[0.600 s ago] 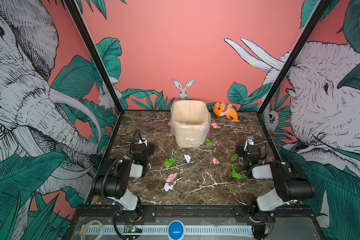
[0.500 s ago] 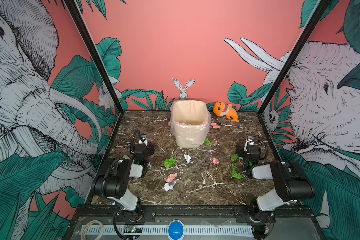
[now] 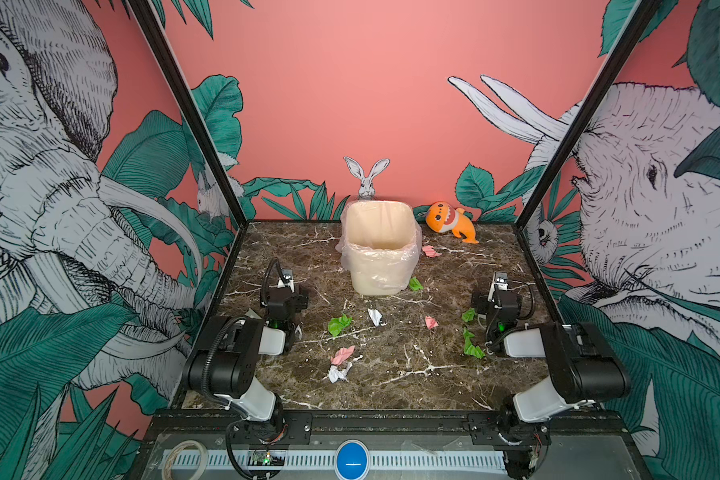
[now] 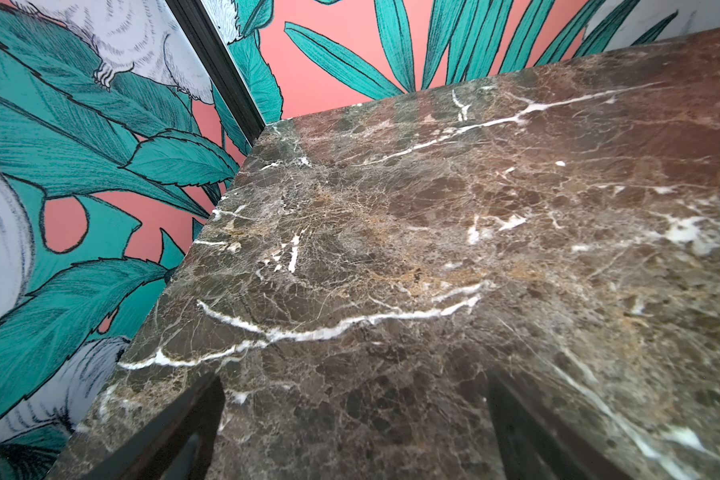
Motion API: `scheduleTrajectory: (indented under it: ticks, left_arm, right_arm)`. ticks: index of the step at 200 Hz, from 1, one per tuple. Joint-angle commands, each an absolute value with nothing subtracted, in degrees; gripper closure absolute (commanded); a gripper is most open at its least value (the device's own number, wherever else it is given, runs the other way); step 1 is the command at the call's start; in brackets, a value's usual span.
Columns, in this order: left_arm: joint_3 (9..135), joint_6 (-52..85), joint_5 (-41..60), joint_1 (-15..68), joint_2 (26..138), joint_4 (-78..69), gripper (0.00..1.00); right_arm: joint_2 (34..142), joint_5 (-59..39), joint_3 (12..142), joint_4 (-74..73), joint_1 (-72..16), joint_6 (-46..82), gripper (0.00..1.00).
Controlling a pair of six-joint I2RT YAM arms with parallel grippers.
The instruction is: Sweep away the paper scraps from the table
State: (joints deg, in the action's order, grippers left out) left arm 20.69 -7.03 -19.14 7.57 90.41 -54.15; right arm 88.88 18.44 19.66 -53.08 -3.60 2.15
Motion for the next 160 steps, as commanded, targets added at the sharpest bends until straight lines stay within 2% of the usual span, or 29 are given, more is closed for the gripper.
scheduleTrajectory:
  ticks: [1,127,153,160]
  left_arm:
    - [21.42,-6.34,-19.07,7.44,89.19,-54.84,0.00]
    - [21.18,-6.73,-19.16,7.38,89.04,-55.86,0.01]
    - [22.84,-7.03,-19.95,7.40,83.63,-48.91,0.00]
    - [25.03,-6.18,-20.87,7.38,80.89,-42.02,0.01]
  right_arm:
    - [88.77,18.65,20.94,-55.10,-3.51,2.33,0.01]
    - [88.56,16.77,21.35,-54.46,-3.52,1.58,0.01]
    - [80.75,16.67,24.74,-42.23,-3.96,0.89,0.01]
    - [78.22,17.22,26.01,-38.02,-4.17,0.88,0.01]
